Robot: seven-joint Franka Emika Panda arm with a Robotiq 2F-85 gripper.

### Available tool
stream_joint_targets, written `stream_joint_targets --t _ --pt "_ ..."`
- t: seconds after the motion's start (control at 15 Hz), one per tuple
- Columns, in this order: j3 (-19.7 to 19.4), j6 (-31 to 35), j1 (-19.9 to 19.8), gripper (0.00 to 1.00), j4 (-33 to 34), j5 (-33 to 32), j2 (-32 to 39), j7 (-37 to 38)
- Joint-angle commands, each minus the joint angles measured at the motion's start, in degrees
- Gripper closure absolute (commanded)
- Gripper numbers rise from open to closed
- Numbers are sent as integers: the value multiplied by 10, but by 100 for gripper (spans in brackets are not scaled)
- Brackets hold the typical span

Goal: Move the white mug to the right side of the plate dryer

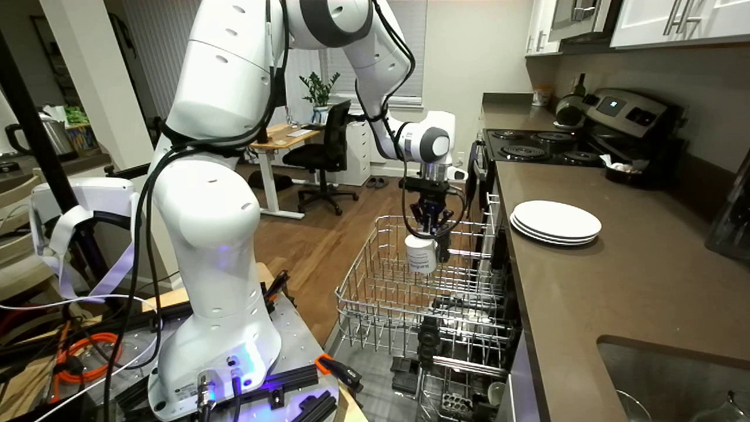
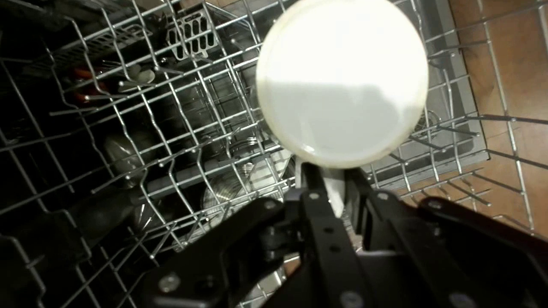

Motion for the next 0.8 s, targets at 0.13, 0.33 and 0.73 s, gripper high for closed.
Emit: stream_joint_targets --t 0.13,0.33,0.73 --pt "-15 16 -42 94 8 10 10 -6" --pt "-22 6 -57 94 19 13 22 -3" --pt "-23 12 -84 94 38 39 59 -5"
